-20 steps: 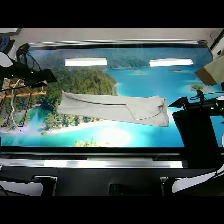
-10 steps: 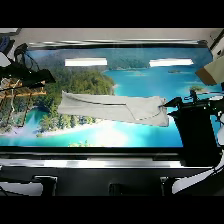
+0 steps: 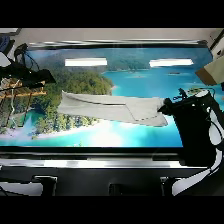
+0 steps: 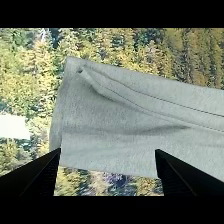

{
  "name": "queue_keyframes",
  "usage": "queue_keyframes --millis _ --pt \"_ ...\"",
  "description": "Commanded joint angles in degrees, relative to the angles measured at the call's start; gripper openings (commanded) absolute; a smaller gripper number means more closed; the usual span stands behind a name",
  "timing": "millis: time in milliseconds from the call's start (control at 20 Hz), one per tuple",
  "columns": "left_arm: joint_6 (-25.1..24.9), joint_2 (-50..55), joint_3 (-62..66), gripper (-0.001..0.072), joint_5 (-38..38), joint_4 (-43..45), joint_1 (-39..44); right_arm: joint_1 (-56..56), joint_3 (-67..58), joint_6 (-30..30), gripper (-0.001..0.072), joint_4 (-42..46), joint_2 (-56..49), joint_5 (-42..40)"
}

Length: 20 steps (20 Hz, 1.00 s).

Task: Fold the clothes and pants, and hang the long-sleeved shirts on hangers.

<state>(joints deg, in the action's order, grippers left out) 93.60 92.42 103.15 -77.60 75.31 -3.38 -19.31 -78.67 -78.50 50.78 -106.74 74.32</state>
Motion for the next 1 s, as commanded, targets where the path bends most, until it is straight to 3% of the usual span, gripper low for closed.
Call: queue_keyframes --millis 0,50,100,200,300,650,950 --pt "0.59 0.22 -0.04 0.0530 -0.02 -0.28 0.37 0.52 -0.09 -1.31 0.0040 0.79 3.13 -0.66" --pt "1.68 0.48 -0.44 0.0190 0.04 -0.39 1.03 0.52 -0.33 -1.95 0.0040 0.79 5.01 -0.46" --pt "1.88 0.98 -1.25 0.0020 0.35 -1.05 2.10 0.52 -0.74 -2.60 0.0040 0.63 6.84 0.50" --pt "2.62 3.39 -2.75 0.0019 1.25 -3.96 4.87 0.52 -2.36 -3.13 0.0040 -0.09 10.47 4.57" --pt "6.80 7.85 -3.96 0.0018 4.13 -9.31 9.05 0.52 -3.63 -5.38 0.0040 -0.24 14.45 6.82" --pt "17.11 21.86 -4.42 0.0017 25.44 -27.39 31.06 0.52 -13.55 -13.46 0.0040 -1.27 21.40 12.63" --pt "21.51 26.49 -3.45 0.0017 38.21 -39.65 42.49 0.52 -25.70 -17.18 0.0040 -2.84 21.44 16.63"
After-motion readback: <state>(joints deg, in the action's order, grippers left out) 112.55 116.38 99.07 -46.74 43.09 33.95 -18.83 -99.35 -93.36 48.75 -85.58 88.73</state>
